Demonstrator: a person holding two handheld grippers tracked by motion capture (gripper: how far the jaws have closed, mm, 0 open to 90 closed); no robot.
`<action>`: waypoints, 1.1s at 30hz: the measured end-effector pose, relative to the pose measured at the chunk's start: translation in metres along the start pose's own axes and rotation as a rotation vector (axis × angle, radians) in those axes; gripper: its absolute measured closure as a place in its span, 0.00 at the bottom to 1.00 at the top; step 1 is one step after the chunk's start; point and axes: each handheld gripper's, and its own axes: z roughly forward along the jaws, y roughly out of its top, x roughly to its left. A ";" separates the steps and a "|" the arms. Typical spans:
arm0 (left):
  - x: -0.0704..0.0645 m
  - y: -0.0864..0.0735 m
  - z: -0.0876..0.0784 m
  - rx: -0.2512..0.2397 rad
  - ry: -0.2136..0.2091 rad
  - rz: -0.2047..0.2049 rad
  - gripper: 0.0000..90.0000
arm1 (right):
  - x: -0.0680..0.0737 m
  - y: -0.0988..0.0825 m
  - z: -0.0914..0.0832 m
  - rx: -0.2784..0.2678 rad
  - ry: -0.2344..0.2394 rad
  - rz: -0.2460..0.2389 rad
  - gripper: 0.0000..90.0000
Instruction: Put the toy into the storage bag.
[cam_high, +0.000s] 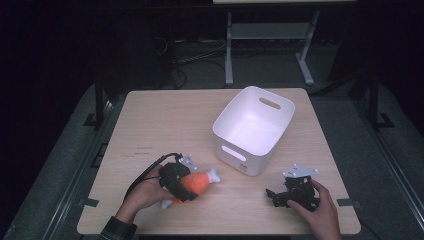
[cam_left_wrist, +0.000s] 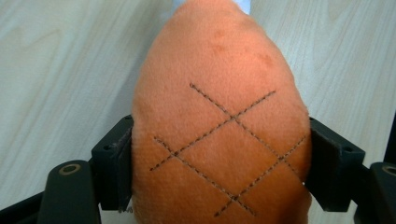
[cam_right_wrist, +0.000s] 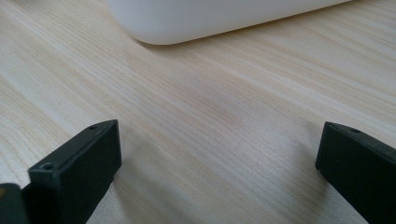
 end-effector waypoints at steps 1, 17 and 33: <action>0.000 0.000 -0.002 -0.005 0.004 0.003 0.25 | 0.000 0.000 0.000 0.000 0.000 0.000 0.00; 0.004 0.000 -0.027 -0.099 0.038 -0.044 0.25 | 0.000 0.000 0.000 0.000 0.000 0.000 0.00; 0.009 0.004 -0.054 -0.159 0.061 -0.049 0.25 | 0.000 0.000 0.000 0.000 0.000 0.002 0.00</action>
